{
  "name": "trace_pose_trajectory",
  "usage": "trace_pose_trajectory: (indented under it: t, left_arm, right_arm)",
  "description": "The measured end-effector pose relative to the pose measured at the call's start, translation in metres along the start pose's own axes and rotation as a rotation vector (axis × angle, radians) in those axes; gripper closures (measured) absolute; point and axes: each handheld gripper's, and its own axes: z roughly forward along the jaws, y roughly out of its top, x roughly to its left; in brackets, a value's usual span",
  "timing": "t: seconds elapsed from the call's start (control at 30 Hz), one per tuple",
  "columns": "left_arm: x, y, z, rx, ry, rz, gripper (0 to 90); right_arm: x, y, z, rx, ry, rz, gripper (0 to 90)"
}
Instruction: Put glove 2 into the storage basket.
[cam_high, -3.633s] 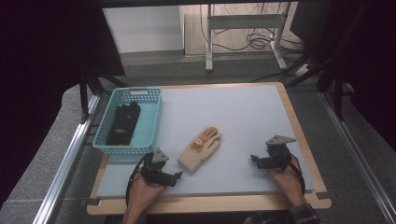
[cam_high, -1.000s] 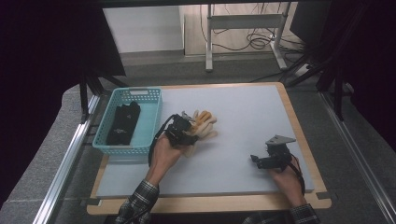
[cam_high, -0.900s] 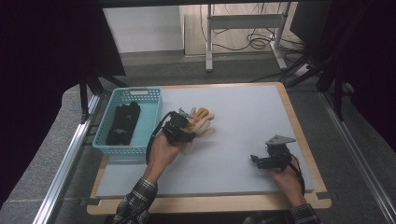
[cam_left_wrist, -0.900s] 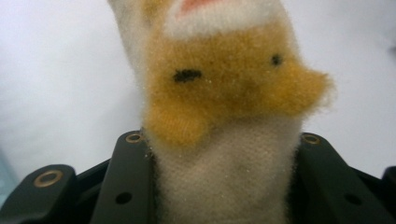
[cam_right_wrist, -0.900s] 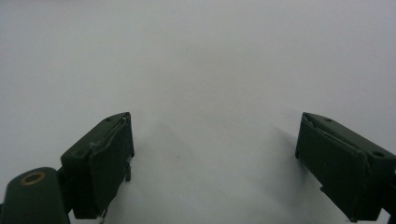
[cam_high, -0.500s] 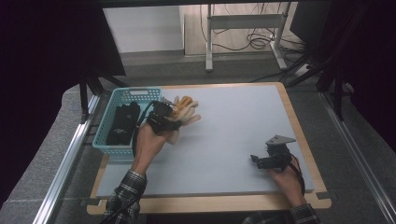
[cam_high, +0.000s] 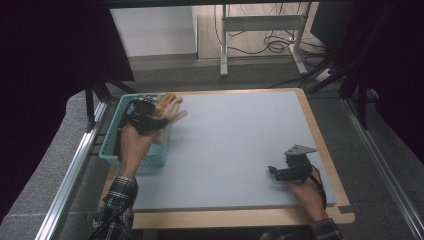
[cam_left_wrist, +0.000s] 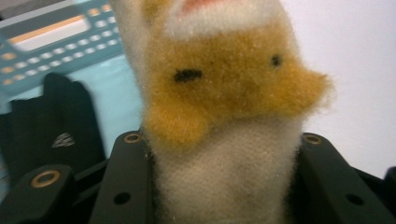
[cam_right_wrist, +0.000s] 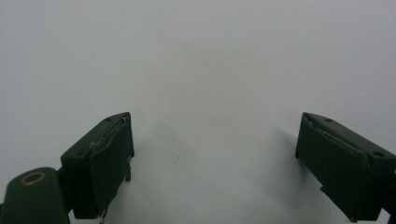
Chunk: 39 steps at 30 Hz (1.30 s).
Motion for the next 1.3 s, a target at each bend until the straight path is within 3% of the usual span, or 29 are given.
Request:
trace_pose_trajectory:
  t: [0.17, 0.43, 0.5, 0.8, 1.07, 1.17, 1.3]
  left_arm:
    - [0.023, -0.005, 0.002, 0.015, 0.038, -0.050, 57.1]
    - [0.052, -0.011, 0.030, 0.076, 0.096, -0.129, 56.4]
    - [0.056, -0.013, 0.038, 0.096, 0.098, -0.131, 56.3]
    - [0.048, -0.016, 0.076, 0.177, 0.063, -0.109, 54.5]
    - [0.037, -0.016, 0.098, 0.271, 0.039, -0.079, 50.3]
    - [0.037, -0.017, 0.102, 0.330, 0.042, -0.068, 41.0]
    - [0.043, -0.018, 0.098, 0.334, 0.016, -0.083, 22.3]
  right_arm:
    - [0.000, 0.000, 0.000, -0.001, 0.000, 0.000, 11.1]
    - [0.000, 0.000, 0.000, 0.000, 0.000, 0.001, 11.1]
    - [0.000, 0.000, 0.000, 0.000, 0.000, 0.001, 11.1]
    - [0.000, 0.000, 0.000, -0.001, 0.001, 0.001, 11.1]
    - [0.000, 0.000, 0.000, -0.001, 0.001, 0.001, 11.1]
    - [0.000, 0.000, 0.000, -0.001, 0.000, 0.000, 11.1]
    - [0.000, 0.000, 0.000, -0.001, 0.001, 0.001, 11.1]
